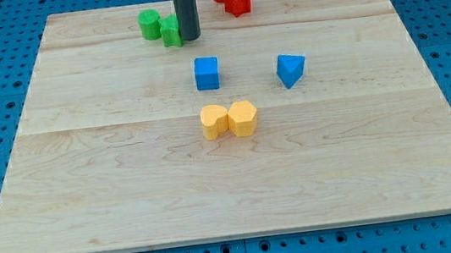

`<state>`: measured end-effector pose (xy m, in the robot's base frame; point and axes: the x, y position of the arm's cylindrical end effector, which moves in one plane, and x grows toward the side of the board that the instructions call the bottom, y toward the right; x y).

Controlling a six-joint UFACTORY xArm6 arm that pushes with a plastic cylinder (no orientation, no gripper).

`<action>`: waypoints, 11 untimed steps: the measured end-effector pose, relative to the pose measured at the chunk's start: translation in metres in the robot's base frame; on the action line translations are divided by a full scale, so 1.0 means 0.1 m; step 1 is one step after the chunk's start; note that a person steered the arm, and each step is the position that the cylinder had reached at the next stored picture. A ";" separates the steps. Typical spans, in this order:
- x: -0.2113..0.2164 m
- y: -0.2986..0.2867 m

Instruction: Push blue triangle into blue cube at center

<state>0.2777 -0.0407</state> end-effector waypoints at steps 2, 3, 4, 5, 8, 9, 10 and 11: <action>0.22 0.50; 0.47 1.05; 0.68 1.99; 0.86 2.02; 1.18 1.33; 1.13 0.89; 1.13 0.81; 1.13 0.85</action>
